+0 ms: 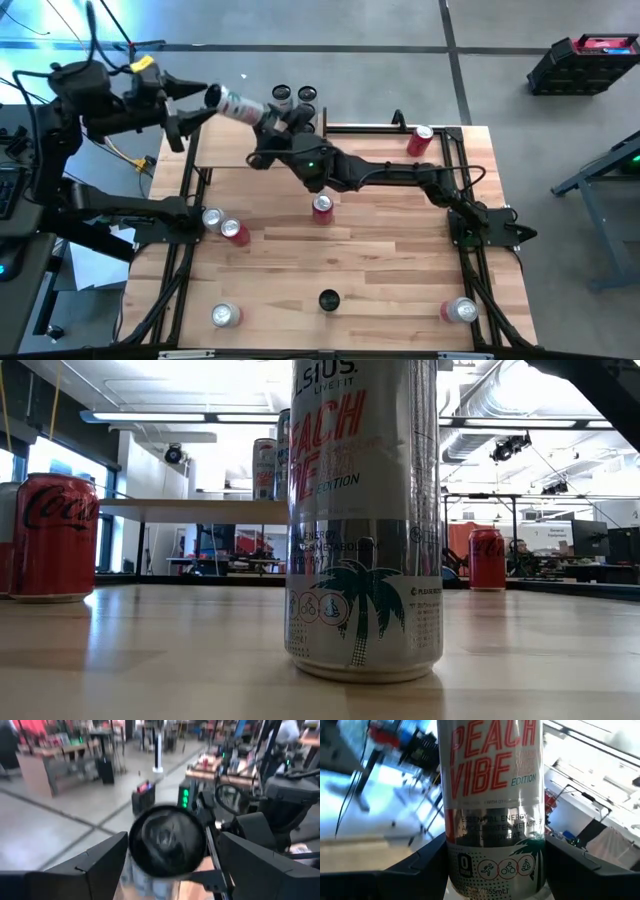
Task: Place canned beverage on shelf
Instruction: Put the left pink soda can on the shelf aligned with the other pink soda can
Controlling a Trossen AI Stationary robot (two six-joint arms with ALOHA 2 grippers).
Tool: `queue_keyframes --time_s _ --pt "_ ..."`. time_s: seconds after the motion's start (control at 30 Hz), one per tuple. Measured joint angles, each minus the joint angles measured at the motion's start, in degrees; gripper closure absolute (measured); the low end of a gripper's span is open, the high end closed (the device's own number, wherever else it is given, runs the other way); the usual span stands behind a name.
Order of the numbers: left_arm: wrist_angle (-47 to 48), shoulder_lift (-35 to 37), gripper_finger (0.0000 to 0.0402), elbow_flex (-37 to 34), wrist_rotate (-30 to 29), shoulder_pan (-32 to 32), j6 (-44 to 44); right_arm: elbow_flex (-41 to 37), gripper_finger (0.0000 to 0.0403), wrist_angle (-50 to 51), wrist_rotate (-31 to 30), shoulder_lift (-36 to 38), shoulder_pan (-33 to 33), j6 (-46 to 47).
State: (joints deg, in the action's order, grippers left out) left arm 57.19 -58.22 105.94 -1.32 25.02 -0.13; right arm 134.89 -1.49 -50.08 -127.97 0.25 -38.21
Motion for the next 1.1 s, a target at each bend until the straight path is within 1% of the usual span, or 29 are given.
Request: queue_keyframes --time_s 0.17,0.27,0.37,0.43,0.53,0.63,0.77,0.9,1.1 --pt "-10.41 0.08 0.0094 -4.07 -0.13 0.00 1.55 0.07 0.0151 -6.58 0.43 0.27 -0.02 0.45" --pt "-18.39 -0.12 0.0094 -7.54 0.95 0.00 2.30 0.07 0.0151 -6.92 0.80 0.27 0.00 1.08" --pt "-24.14 -0.48 0.0094 -10.27 2.12 0.00 2.30 0.07 0.0151 -6.87 0.49 0.27 0.02 2.88" --pt "-25.39 -0.43 0.0094 -11.24 2.12 0.02 2.32 0.07 0.0151 -6.96 -0.05 0.27 0.02 3.57" --pt "-25.46 -0.75 0.0094 -11.43 1.69 0.09 2.32 0.07 0.0151 -6.97 -2.70 0.27 0.07 3.69" --pt "-26.71 -0.76 0.0094 -11.51 1.10 0.09 2.09 0.07 0.0151 -7.49 -3.45 0.27 0.02 3.71" --pt "-27.63 -0.66 0.0094 -11.47 0.62 0.09 1.51 0.07 0.0151 -9.61 -3.66 0.27 0.02 3.77" --pt "-27.93 -1.11 0.0098 -11.47 0.30 0.09 0.52 0.09 0.0151 -10.22 -2.21 0.27 0.02 3.75" --pt "-30.51 -1.65 0.0124 -11.45 0.21 0.04 0.38 0.09 0.0151 -10.04 -2.21 0.27 0.00 3.94"
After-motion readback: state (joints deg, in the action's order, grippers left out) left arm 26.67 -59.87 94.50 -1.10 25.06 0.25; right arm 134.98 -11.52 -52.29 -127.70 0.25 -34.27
